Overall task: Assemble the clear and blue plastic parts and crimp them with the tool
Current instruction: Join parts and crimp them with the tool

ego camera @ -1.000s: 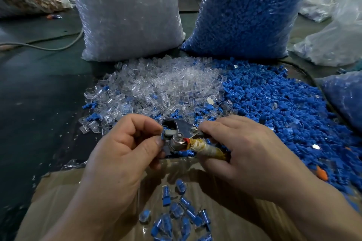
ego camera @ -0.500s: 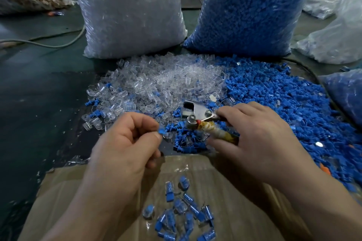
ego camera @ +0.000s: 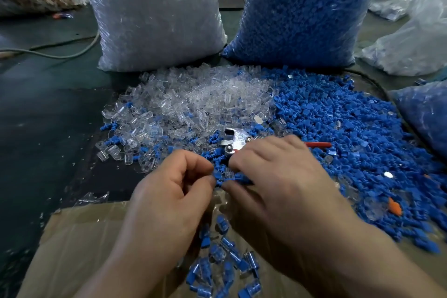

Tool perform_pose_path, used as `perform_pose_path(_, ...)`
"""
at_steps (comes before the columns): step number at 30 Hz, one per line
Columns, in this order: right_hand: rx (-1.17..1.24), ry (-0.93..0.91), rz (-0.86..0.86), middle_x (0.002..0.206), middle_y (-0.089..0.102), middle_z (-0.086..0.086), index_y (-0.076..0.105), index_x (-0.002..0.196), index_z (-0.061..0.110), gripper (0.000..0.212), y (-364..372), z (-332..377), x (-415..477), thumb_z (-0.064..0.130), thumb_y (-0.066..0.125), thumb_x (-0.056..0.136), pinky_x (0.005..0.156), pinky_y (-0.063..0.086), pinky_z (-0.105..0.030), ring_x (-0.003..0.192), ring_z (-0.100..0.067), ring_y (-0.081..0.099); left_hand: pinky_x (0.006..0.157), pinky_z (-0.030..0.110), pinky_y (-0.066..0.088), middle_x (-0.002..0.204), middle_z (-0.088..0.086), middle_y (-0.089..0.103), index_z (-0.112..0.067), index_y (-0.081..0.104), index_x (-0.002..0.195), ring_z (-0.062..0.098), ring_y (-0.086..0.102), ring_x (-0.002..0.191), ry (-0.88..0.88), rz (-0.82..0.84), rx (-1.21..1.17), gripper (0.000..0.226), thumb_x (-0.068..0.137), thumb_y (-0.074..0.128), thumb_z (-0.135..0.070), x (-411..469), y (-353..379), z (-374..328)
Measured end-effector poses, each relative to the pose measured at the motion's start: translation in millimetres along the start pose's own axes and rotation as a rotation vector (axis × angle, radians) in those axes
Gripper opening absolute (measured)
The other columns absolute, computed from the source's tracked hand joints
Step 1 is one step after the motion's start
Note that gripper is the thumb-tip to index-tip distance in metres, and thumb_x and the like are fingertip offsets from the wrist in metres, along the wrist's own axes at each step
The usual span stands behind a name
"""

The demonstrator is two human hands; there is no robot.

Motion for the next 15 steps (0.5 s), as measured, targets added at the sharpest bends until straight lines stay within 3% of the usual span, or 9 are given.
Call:
perform_pose_path(4, 0.031, -0.069, -0.048, 0.078, 0.059, 0.004, 0.062, 0.087, 0.02, 0.026, -2, 11, 1, 0.032, 0.041, 0.096, 0.071, 0.045, -0.04, 0.071, -0.021, 0.056, 0.053, 0.017, 0.054, 0.073, -0.014, 0.071, -0.045, 0.066, 0.092, 0.005, 0.067, 0.061, 0.128, -0.025, 0.001, 0.005, 0.088, 0.066, -0.043, -5, -3, -18)
perform_pose_path(6, 0.057, -0.077, -0.083, 0.078, 0.059, 0.003, 0.062, 0.085, 0.018, 0.026, -7, 10, 0, 0.031, 0.043, 0.095, 0.068, 0.045, -0.041, 0.071, -0.022, 0.055, 0.052, 0.01, 0.049, 0.072, -0.013, 0.071, -0.043, 0.067, 0.092, 0.003, 0.066, 0.06, 0.13, -0.03, -0.072, 0.018, 0.086, 0.059, -0.058, -5, -6, -21)
perform_pose_path(9, 0.064, -0.117, -0.11, 0.079, 0.059, 0.001, 0.063, 0.084, 0.016, 0.026, -10, 16, -3, 0.03, 0.044, 0.095, 0.068, 0.044, -0.041, 0.073, -0.022, 0.055, 0.046, 0.017, 0.047, 0.06, -0.003, 0.066, -0.031, 0.068, 0.085, 0.006, 0.059, 0.048, 0.001, 0.051, -0.161, 0.042, 0.07, 0.05, -0.067, -1, -1, -7)
perform_pose_path(12, 0.078, -0.144, -0.111, 0.078, 0.058, 0.001, 0.063, 0.082, 0.015, 0.027, -12, 24, -2, 0.028, 0.044, 0.096, 0.068, 0.042, -0.039, 0.071, -0.021, 0.053, 0.045, 0.023, 0.041, 0.053, -0.006, 0.052, -0.021, 0.063, 0.078, 0.009, 0.048, 0.048, -0.002, 0.16, -0.124, 0.056, 0.086, 0.048, -0.074, 1, 7, -3)
perform_pose_path(15, 0.247, -0.061, -0.113, 0.067, 0.048, 0.004, 0.054, 0.071, 0.015, 0.03, -17, 22, -2, 0.029, 0.043, 0.095, 0.06, 0.037, -0.037, 0.062, -0.017, 0.044, 0.043, 0.019, 0.037, 0.052, -0.011, 0.047, -0.026, 0.062, 0.075, 0.003, 0.043, 0.047, 0.098, 0.149, -0.178, 0.044, 0.079, 0.054, -0.069, 0, 3, -16)
Point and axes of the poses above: each hand's wrist, its own x-axis towards the middle knuckle, its own y-axis out of the palm, z = x × y, the point moved 10 cm from there along x, towards the middle knuckle
